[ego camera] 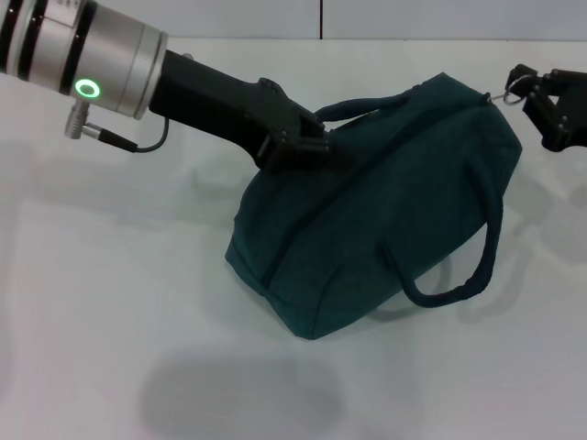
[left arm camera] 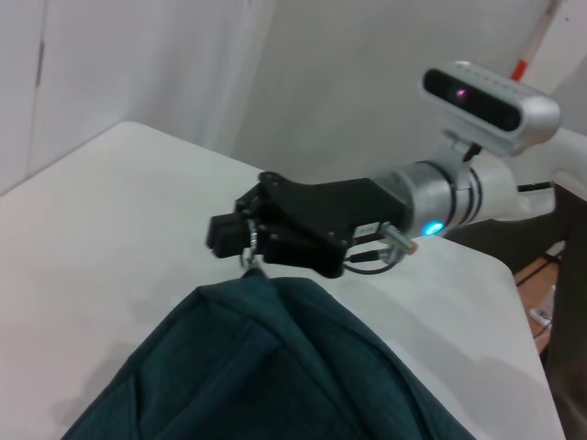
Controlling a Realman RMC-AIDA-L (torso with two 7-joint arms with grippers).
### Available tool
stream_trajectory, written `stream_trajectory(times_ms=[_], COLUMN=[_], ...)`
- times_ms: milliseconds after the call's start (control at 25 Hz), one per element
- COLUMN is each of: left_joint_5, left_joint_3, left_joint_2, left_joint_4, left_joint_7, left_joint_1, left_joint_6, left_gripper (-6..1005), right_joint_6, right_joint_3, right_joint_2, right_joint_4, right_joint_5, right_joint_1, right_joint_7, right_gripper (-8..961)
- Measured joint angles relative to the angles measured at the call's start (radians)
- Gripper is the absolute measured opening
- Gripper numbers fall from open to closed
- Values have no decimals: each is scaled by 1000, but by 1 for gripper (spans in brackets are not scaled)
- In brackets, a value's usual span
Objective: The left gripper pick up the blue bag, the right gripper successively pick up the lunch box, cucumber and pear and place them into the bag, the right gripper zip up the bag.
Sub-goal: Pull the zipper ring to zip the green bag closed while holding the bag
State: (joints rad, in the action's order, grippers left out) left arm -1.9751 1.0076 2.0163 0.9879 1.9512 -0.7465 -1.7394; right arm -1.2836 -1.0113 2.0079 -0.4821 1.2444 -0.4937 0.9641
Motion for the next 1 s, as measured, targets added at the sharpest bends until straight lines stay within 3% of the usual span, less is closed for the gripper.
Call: stream_trajectory(times_ms=[1000], left_joint_5=[6], left_joint_3=[-10], left_joint_2=[-21], left_joint_4=[-9], left_joint_7=[-44], left_joint_1=[1], left_joint_6=[-41], left_gripper=[98], right_joint_6=[107], right_joint_3=[-31], right_joint_2=[6], right_joint_4=[16], right_joint_5=[0], right_joint_1=[-14], right_joint_7=[-55], right_gripper=[15])
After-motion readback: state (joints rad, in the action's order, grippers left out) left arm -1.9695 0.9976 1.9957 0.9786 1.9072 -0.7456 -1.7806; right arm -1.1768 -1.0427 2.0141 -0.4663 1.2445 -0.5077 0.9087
